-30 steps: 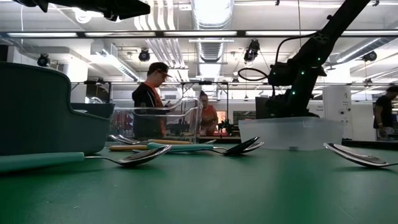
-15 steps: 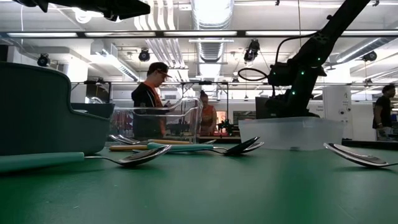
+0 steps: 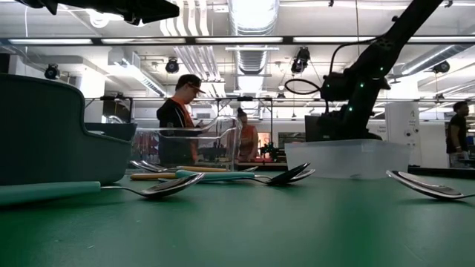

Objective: Sort silverware by color (type)
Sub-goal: Put the blue spoon into the white bin

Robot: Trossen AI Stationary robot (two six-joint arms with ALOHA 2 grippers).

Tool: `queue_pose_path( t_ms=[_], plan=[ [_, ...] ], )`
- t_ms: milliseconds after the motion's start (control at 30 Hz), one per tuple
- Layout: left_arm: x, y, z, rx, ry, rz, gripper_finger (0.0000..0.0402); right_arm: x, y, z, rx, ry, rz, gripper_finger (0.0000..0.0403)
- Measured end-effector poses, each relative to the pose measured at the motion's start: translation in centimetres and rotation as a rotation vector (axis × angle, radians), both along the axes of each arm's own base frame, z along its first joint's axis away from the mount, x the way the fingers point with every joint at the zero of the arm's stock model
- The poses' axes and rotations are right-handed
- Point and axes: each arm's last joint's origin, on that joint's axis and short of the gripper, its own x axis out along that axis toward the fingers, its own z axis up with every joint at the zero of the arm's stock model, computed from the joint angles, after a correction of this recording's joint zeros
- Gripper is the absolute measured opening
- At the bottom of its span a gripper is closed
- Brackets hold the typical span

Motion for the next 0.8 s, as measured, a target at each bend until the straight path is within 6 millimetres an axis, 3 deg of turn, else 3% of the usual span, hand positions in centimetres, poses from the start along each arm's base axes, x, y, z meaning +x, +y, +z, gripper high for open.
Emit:
queue_pose_path(
  t_ms=[400,633,800],
  plan=[
    [0.0,0.0,0.0,0.0,0.0,0.0,0.0162,-0.1,0.3,1.3,-0.024,-0.045,-0.048,0.0008],
    [0.0,0.0,0.0,0.0,0.0,0.0,0.0162,-0.1,0.5,1.9,0.019,-0.1,-0.226,0.0008],
    [0.0,0.0,0.0,0.0,0.001,0.0,0.0162,0.1,1.1,2.6,-0.043,-0.064,-0.287,0.0008]
  ],
)
